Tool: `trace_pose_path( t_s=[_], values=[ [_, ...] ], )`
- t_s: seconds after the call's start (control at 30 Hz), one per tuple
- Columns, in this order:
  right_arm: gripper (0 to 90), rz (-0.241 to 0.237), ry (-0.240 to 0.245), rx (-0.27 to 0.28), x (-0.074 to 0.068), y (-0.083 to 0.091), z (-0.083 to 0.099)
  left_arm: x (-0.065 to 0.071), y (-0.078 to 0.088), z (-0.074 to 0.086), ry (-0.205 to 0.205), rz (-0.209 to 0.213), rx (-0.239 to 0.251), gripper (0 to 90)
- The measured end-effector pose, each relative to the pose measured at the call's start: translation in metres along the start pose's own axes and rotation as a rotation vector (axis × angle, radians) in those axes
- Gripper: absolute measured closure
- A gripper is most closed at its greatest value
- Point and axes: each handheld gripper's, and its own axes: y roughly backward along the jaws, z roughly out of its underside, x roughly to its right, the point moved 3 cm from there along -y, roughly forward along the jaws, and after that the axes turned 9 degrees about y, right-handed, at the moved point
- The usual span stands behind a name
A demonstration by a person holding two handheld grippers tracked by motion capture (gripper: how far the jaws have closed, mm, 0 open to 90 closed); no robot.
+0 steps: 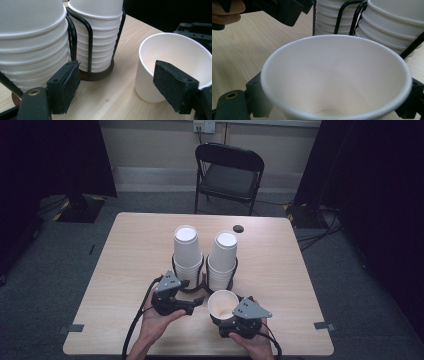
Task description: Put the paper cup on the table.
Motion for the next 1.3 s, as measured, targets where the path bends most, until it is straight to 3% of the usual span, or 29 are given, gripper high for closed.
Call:
trace_pose_path(
  t_s=[0.2,0.27,0.37,0.47,0.63,0.77,0.93,1.07,1.3],
  values=[
    [11.5,0.014,-0.023,0.001,0.007,0.003,0.001,-0.004,0.002,0.009,-0.002,0.002,0.015,18.9],
    [11.5,0.019,-0.029,-0.001,0.009,0.004,0.001,-0.005,0.004,0.012,-0.010,0.003,0.040,19.0],
    [11.5,0.029,-0.042,-0.003,0.014,0.005,0.002,-0.009,0.007,0.015,-0.009,-0.042,0.078,18.5],
    [11.5,0.031,-0.064,0.011,0.021,0.006,0.003,-0.017,0.009,0.019,0.019,-0.077,0.105,18.6],
    [11.6,0.052,-0.105,0.013,0.033,0.009,0.005,-0.029,0.012,0.028,0.041,-0.132,0.113,18.5],
    [11.6,0.067,-0.140,0.018,0.042,0.011,0.007,-0.036,0.015,0.035,0.064,-0.149,0.128,18.5],
    [11.6,0.103,-0.153,0.010,0.054,0.012,0.008,-0.042,0.017,0.043,0.076,-0.185,0.148,18.5],
    [11.6,0.141,-0.166,-0.001,0.066,0.012,0.011,-0.045,0.017,0.052,0.098,-0.189,0.162,18.2],
    [11.6,0.194,-0.198,-0.004,0.088,0.009,0.013,-0.047,0.014,0.061,0.074,-0.233,0.162,17.3]
  ],
)
